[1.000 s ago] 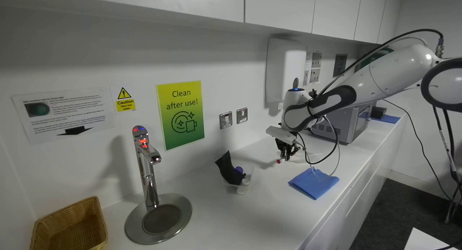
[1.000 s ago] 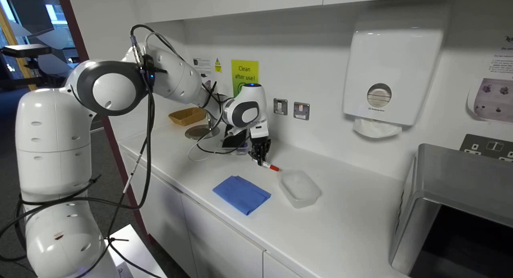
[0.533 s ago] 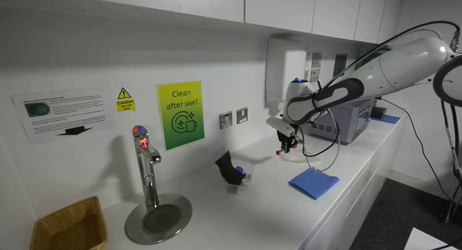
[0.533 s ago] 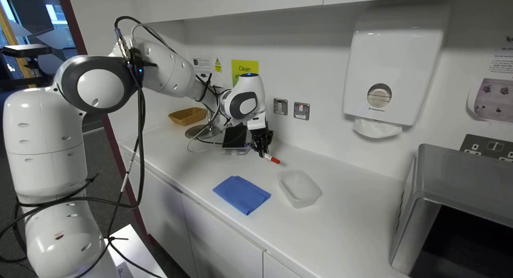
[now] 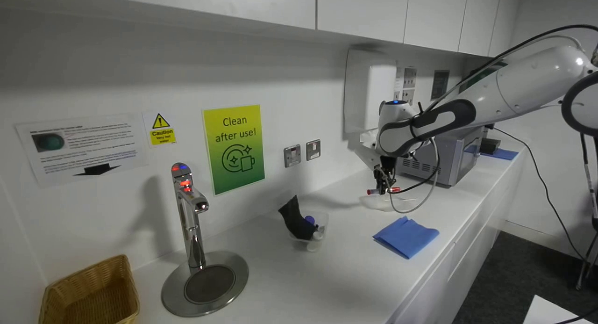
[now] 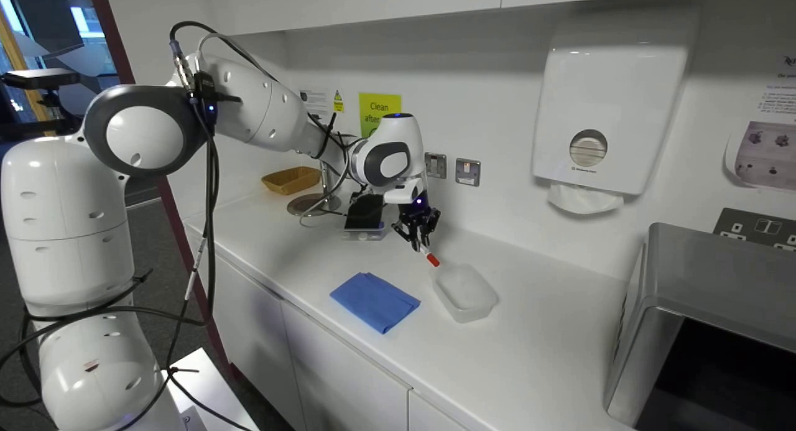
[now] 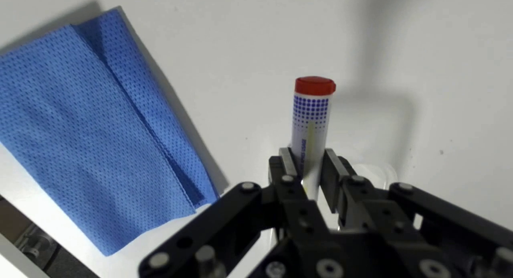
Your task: Pick up the orange marker and put it inside the clear lunchbox on the right
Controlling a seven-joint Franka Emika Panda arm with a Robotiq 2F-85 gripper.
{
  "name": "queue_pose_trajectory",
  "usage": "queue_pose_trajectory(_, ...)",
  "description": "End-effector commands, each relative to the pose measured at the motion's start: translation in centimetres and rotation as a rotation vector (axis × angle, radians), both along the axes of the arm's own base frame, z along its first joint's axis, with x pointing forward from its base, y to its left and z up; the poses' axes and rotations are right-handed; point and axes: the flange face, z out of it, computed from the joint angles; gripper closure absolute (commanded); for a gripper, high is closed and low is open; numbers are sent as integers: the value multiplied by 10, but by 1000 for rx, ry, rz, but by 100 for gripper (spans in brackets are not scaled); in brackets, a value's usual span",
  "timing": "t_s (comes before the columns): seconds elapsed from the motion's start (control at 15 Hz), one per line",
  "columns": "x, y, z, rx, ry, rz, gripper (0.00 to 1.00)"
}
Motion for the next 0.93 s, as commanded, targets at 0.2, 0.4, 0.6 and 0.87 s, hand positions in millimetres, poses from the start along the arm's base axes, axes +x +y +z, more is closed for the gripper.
queue_pose_trajectory(0.2,-17,-40,14,22,34,-138,95)
queue_pose_trajectory(0.4,-23,-61,14,37,40,-162,95)
queue_pose_trajectory(0.6,-27,-78,14,46,41,-167,95)
queue_pose_trajectory(0.87,-30,-96,11,74,42,-152,95)
